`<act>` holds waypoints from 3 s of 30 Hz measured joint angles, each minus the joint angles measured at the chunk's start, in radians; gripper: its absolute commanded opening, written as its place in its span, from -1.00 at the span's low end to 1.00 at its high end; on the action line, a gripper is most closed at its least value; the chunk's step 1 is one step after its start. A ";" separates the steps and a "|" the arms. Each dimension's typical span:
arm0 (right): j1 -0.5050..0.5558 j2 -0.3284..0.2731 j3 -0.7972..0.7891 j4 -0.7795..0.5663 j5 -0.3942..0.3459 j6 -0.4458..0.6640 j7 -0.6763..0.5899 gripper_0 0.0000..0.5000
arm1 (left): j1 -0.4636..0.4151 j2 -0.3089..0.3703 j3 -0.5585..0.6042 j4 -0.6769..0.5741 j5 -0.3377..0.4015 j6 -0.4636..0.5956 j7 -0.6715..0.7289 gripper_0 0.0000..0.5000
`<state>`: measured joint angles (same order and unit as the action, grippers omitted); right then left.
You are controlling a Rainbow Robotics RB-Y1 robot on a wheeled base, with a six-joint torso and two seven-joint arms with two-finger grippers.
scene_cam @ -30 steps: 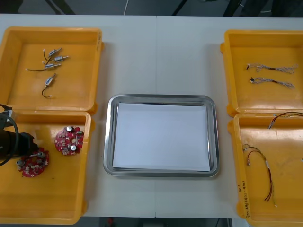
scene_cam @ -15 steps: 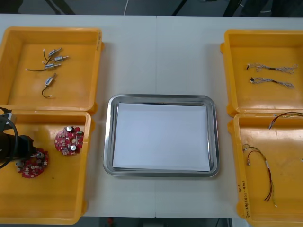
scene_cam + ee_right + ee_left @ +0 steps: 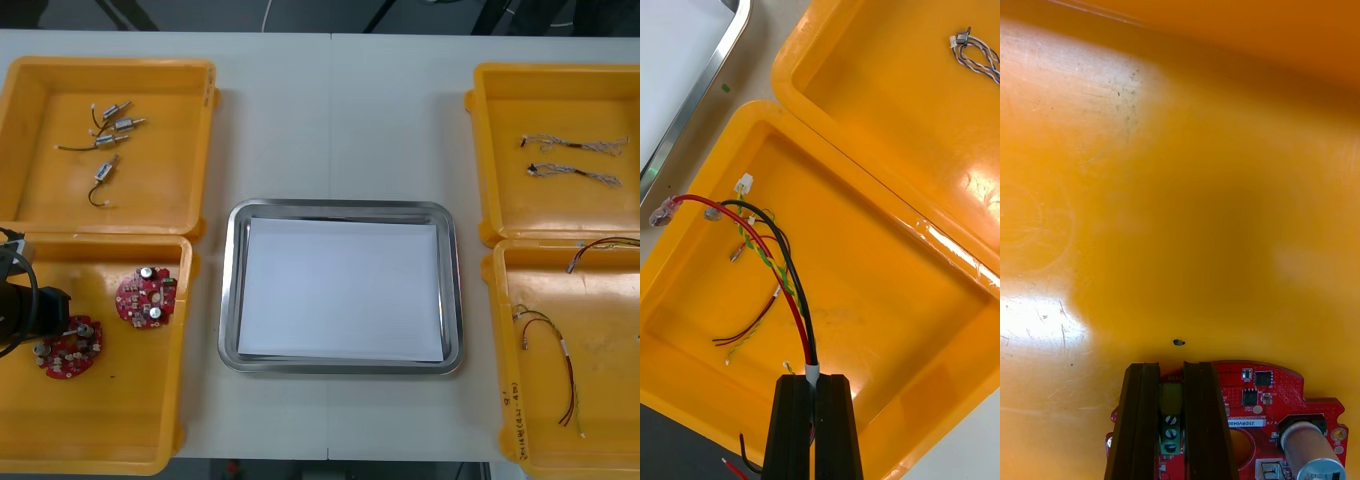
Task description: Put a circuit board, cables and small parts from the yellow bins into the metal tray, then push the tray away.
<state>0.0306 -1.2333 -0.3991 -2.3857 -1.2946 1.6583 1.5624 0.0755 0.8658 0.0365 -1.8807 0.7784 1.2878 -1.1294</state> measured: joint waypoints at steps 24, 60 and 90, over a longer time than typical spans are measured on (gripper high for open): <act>0.000 0.000 0.000 0.000 0.000 0.001 0.000 -1.00 | -0.054 0.011 0.119 -0.084 0.077 0.268 0.000 -1.00; 0.000 0.000 0.000 0.011 0.000 0.001 0.000 -1.00 | -0.508 0.121 -0.093 -0.212 0.194 0.597 0.319 -0.99; 0.000 -0.006 0.000 0.013 -0.006 0.001 0.000 -1.00 | -0.792 -0.083 -0.575 -0.242 -0.046 0.558 0.896 -0.98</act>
<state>0.0306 -1.2394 -0.3991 -2.3726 -1.3008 1.6593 1.5624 -0.7161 0.7826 -0.5385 -2.1222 0.7326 1.8460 -0.2332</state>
